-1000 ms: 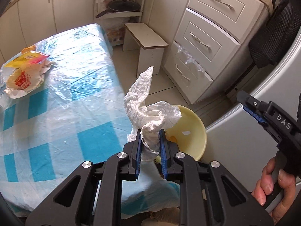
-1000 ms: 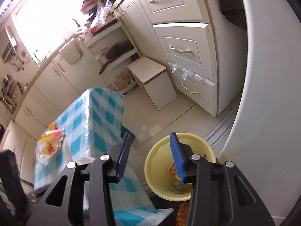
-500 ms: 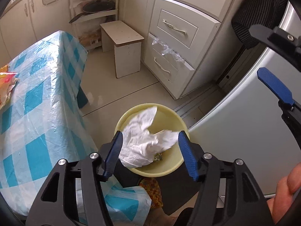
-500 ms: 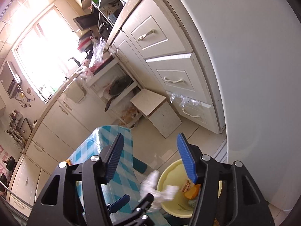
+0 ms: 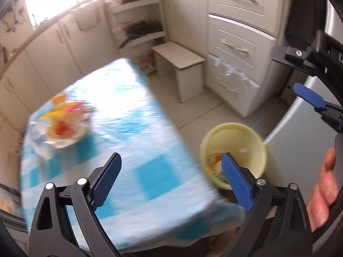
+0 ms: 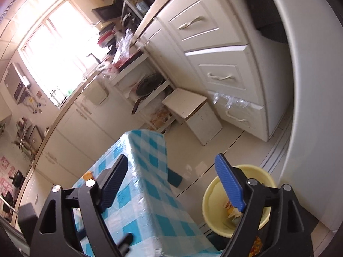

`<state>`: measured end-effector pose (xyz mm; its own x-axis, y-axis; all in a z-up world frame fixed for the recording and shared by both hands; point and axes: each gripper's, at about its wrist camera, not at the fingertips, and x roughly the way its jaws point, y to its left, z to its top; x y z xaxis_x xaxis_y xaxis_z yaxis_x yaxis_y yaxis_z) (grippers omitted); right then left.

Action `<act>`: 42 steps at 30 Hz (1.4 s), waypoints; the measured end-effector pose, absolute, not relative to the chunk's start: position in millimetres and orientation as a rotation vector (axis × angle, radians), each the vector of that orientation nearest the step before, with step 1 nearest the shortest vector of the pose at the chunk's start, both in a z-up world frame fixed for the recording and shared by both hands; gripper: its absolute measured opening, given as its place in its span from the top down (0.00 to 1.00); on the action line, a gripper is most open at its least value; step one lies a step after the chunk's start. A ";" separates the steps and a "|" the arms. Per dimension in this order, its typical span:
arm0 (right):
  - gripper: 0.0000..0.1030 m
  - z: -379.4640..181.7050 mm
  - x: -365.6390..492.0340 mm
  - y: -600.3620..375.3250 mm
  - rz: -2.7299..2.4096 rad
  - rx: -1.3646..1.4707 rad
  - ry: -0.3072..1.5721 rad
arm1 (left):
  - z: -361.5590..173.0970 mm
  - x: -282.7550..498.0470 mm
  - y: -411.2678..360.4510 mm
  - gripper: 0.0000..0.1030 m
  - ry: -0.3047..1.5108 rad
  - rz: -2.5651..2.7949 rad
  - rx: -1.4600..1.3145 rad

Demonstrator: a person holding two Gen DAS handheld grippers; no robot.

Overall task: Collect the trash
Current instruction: 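Move both open tools back over the table, then grasp the yellow snack wrapper with the right tool and lift it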

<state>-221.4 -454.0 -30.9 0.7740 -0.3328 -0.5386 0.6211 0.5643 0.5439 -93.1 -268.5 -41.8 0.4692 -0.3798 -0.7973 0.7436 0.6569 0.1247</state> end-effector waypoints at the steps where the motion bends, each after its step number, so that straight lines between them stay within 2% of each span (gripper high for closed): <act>1: 0.17 -31.0 -212.7 -446.8 -0.558 0.781 0.423 | -40.3 -83.2 -250.8 0.09 0.812 -0.683 0.495; 4: 0.15 -34.7 -188.8 -425.7 -0.501 0.757 0.483 | -48.6 -51.7 -195.0 0.08 0.850 -0.539 0.416; 9: 0.15 -39.8 -143.3 -381.0 -0.393 0.676 0.586 | -73.8 12.8 -105.5 0.08 1.072 -0.310 0.158; 14: 0.15 -48.1 -102.2 -335.1 -0.297 0.579 0.685 | -76.1 36.7 -50.6 0.08 1.082 -0.221 0.036; 20: 0.15 -51.5 -71.9 -303.5 -0.268 0.461 0.727 | -78.8 54.9 -18.3 0.08 1.107 -0.208 -0.070; 25: 0.15 -28.3 -14.7 -268.2 -0.221 0.126 0.667 | -68.2 105.2 -0.7 0.08 1.095 -0.118 -0.164; 29: 0.15 -35.4 27.1 -246.8 -0.213 -0.145 0.645 | -71.1 148.3 3.9 0.08 1.112 -0.070 -0.231; 37: 0.15 -60.5 85.0 -252.0 -0.152 -0.220 0.696 | -78.7 185.5 -6.9 0.08 1.121 -0.060 -0.248; 39: 0.21 -65.9 95.4 -252.8 -0.131 -0.213 0.710 | -77.5 189.9 -14.1 0.08 1.111 -0.068 -0.224; 40: 0.33 -67.6 100.6 -253.2 -0.114 -0.198 0.722 | -77.0 192.2 -17.3 0.08 1.107 -0.071 -0.209; 41: 0.52 -68.6 105.1 -254.1 -0.091 -0.173 0.742 | -76.7 194.1 -21.6 0.08 1.103 -0.075 -0.191; 42: 0.63 -69.4 108.5 -255.1 -0.066 -0.140 0.769 | -76.2 195.6 -22.5 0.08 1.092 -0.078 -0.178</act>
